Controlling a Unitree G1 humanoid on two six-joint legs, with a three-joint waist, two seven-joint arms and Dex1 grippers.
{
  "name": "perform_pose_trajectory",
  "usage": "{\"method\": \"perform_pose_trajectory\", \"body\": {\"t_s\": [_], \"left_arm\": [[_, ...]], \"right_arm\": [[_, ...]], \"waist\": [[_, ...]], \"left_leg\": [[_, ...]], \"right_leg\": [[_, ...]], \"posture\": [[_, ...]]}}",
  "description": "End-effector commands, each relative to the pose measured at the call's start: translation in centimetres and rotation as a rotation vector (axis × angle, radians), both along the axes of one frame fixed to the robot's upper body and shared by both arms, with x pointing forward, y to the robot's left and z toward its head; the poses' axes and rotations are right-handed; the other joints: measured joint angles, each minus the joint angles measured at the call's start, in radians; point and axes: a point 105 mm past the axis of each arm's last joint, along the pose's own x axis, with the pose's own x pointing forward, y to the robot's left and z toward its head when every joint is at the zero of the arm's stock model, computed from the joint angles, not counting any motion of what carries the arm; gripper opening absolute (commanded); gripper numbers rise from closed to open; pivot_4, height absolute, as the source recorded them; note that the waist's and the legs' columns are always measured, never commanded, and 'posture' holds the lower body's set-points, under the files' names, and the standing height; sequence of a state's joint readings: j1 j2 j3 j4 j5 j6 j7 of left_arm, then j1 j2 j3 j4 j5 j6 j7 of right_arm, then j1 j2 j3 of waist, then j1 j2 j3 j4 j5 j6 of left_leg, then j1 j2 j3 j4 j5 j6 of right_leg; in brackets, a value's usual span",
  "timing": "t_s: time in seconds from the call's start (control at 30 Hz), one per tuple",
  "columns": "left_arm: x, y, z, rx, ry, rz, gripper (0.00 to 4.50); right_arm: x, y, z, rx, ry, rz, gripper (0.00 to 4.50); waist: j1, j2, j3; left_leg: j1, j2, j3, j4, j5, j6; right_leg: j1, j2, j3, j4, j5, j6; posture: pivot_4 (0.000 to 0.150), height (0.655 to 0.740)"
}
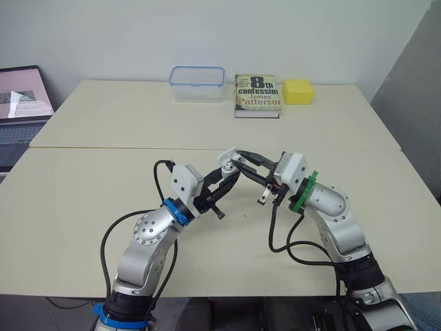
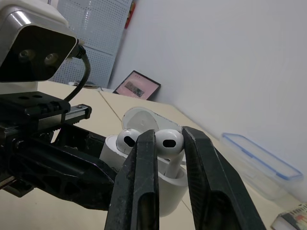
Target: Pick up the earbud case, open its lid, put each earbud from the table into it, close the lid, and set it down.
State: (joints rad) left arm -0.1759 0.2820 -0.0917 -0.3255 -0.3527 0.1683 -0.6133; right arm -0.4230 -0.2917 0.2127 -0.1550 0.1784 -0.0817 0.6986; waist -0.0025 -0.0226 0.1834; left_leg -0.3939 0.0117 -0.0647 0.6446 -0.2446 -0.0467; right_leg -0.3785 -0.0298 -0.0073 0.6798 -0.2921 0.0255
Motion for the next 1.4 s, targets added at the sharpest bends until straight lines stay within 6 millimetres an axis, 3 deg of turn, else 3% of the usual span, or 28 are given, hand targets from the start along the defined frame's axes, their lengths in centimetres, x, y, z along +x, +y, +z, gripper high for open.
{"method": "perform_pose_trajectory", "body": {"t_s": [0.03,0.37,0.63,0.73,0.93,1.1,1.4], "left_arm": [[-0.8,-0.4,1.9,-0.029,-0.078,-0.027,0.75],[-0.7,-0.3,1.7,-0.027,-0.074,-0.015,0.75],[-0.6,-0.1,1.4,-0.019,-0.056,-0.024,0.75],[-0.6,-0.3,1.3,-0.017,-0.051,-0.044,0.75],[-1.1,-1.1,1.0,0.002,-0.019,-0.156,0.75],[-1.0,-1.2,0.8,0.036,-0.008,-0.222,0.75],[-1.4,-1.9,0.6,0.067,-0.004,-0.321,0.75]], "right_arm": [[-0.4,-0.1,0.7,0.02,-0.002,0.018,1.14],[-1.3,-1.3,2.8,0.016,-0.056,0.02,4.42],[-3.1,-3.9,5.8,-0.109,-0.036,0.06,4.46],[-2.6,-4.4,7.2,-0.132,-0.004,0.067,3.91],[0.7,-5.5,9.4,-0.16,0.084,0.009,1.74],[2.0,-5.5,8.0,-0.295,0.151,0.019,0.0],[3.9,-2.4,5.1,-0.556,0.309,0.203,0.0]], "waist": [[0.0,0.0,0.0],[0.0,0.0,0.0],[0.001,0.001,0.0],[-0.003,0.002,0.001],[-0.001,0.002,0.001],[-0.001,0.002,0.001],[-0.009,0.004,0.002]], "left_leg": [[0.0,0.0,0.0,0.0,0.0,0.0],[0.0,0.0,0.0,0.0,0.0,0.0],[-0.001,0.0,-0.001,0.0,0.0,0.0],[0.0,0.0,0.0,0.0,0.0,0.0],[-0.001,0.0,0.0,0.0,0.0,0.0],[-0.003,0.0,0.0,0.0,0.0,0.0],[-0.003,0.0,0.001,0.0,0.0,0.0]], "right_leg": [[0.0,0.0,0.0,0.0,0.0,0.0],[0.0,0.0,0.0,0.0,0.0,0.0],[0.0,0.0,0.0,0.0,0.0,0.0],[0.0,0.0,0.0,0.0,0.0,0.0],[0.0,0.001,0.0,0.0,0.0,0.0],[-0.002,0.0,0.0,-0.001,0.0,0.0],[-0.004,0.001,0.0,0.0,0.0,0.0]], "posture": [[0.15,0.74],[0.15,0.74],[0.15,0.74],[0.15,0.74],[0.15,0.74],[0.15,0.74],[0.15,0.74]]}}
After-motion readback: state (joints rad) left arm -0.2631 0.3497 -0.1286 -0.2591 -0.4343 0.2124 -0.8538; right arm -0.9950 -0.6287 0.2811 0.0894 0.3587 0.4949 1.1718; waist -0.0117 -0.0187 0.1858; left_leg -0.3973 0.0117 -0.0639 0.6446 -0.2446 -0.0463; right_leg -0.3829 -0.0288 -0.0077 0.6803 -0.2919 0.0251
